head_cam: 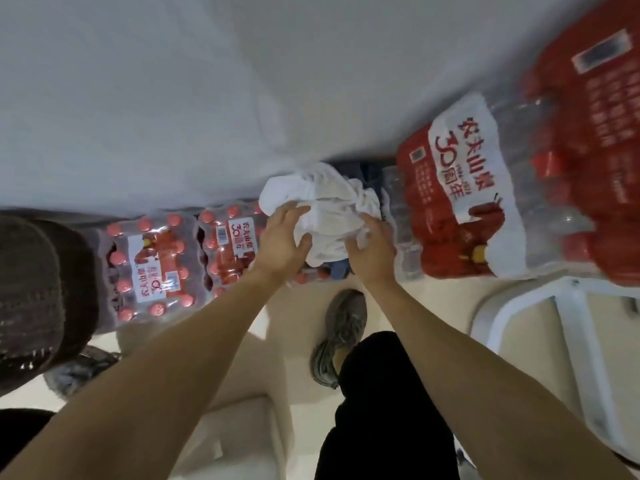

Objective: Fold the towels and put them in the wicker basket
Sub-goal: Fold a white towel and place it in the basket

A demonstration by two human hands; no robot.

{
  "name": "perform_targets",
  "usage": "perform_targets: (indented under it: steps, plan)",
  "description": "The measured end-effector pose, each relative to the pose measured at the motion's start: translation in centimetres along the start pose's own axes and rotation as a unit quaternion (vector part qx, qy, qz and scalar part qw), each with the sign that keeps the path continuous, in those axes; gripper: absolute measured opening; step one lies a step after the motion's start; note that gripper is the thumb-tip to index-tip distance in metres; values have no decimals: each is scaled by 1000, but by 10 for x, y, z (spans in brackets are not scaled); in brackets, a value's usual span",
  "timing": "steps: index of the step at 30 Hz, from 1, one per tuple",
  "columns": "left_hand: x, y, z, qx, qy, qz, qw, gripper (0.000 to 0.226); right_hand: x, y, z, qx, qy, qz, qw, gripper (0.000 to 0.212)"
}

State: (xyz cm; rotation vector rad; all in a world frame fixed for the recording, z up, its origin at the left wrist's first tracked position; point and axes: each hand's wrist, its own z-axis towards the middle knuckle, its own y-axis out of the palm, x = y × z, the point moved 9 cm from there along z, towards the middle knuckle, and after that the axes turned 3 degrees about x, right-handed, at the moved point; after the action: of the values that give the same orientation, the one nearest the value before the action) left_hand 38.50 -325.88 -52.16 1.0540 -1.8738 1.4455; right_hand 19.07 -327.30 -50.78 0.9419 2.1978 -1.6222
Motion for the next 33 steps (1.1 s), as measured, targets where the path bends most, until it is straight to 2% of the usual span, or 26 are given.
perform_targets:
  steps: [3, 5, 7, 10, 13, 17, 20, 23, 27, 30, 33]
  plan:
    - [-39, 33, 9, -36, 15, -19, 999, 58, 12, 29, 11, 49, -29, 6, 998, 54]
    - [-55, 53, 15, -72, 27, -39, 996, 57, 14, 39, 25, 73, -38, -2, 997, 48]
    - [-61, 64, 21, -76, 57, -48, 994, 57, 12, 42, 43, 82, -50, -46, 994, 40]
    - [-62, 69, 27, -65, 79, -48, 994, 60, 8, 39, 61, 59, -56, -120, 989, 35]
    - [-59, 69, 31, -68, 96, -41, 992, 59, 6, 31, 63, 29, -44, -103, 993, 26]
    - [-49, 54, 23, -84, 105, -31, 990, 59, -6, 17, 41, 35, -46, -64, 996, 27]
    - [-40, 31, 6, -54, 96, -45, 993, 65, -18, 3, 23, 71, -54, -17, 996, 22]
    - [-21, 3, -17, -10, 126, -47, 991, 73, -41, -12, 6, 118, -89, -61, 987, 26]
    - [0, -33, -41, 13, 156, -73, 985, 76, -85, -18, -30, 142, -166, -75, 973, 31]
    - [16, -62, -63, 12, 194, -99, 976, 70, -120, -16, -69, 137, -265, 8, 955, 25]
    - [26, -96, -87, 16, 230, -137, 963, 55, -140, -9, -100, 67, -311, 155, 935, 26]
